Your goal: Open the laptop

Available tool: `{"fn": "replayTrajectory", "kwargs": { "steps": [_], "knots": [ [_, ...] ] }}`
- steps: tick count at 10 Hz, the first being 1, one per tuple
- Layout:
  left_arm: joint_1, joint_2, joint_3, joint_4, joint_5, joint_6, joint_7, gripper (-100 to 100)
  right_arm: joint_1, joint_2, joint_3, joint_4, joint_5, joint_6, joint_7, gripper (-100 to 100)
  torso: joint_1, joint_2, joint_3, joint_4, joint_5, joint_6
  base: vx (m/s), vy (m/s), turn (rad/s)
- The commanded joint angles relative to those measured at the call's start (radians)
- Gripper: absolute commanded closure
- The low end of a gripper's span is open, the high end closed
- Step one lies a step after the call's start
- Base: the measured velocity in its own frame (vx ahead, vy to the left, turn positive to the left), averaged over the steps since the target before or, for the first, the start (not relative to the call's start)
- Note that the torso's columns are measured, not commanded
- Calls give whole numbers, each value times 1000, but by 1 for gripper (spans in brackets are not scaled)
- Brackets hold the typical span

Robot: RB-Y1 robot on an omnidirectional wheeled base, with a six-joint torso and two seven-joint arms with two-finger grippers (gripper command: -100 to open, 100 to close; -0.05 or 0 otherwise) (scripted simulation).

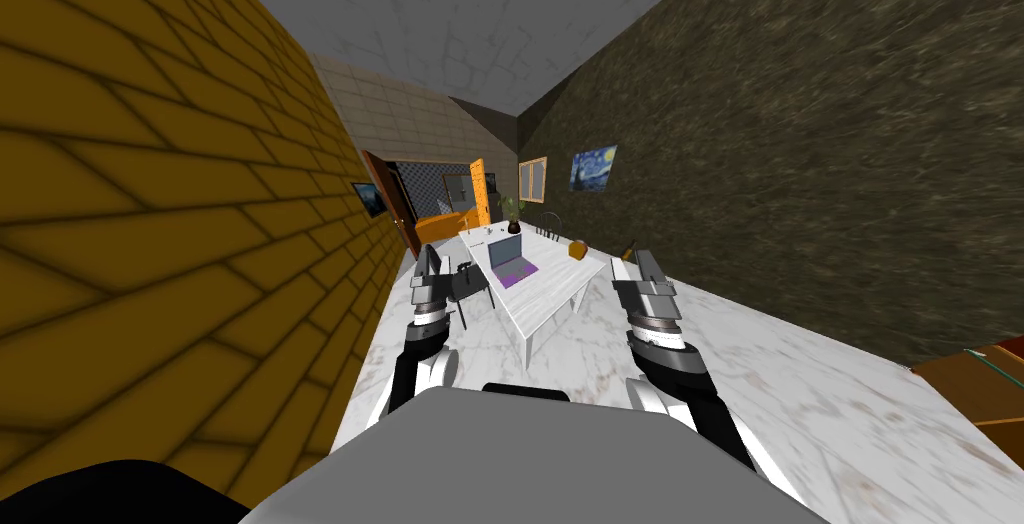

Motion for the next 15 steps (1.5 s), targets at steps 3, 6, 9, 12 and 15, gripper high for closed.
{"fn": "replayTrajectory", "kwargs": {
  "steps": [3,6,9,12,15],
  "knots": [
    [0,0,0,0,0,0,0,0,0,0,0,0,0,0,0,0,0,222,-442,221,0,0,0,0,0],
    [-12,62,23,25,9,12,3,-100,0,0,0,0,0,0,0,0,-1,403,-807,402,0,0,4,-30,-43],
    [-40,137,76,83,32,40,11,-100,0,0,0,0,0,0,0,0,-4,416,-831,416,-1,0,-9,-141,-101],
    [-67,182,127,135,53,65,19,-100,0,0,0,0,0,0,0,0,-1,416,-831,416,0,0,-3,-183,-114],
    [-113,238,219,226,92,111,34,-100,0,0,0,0,0,0,0,0,-2,415,-832,416,0,0,17,-186,-161]
  ]
}}
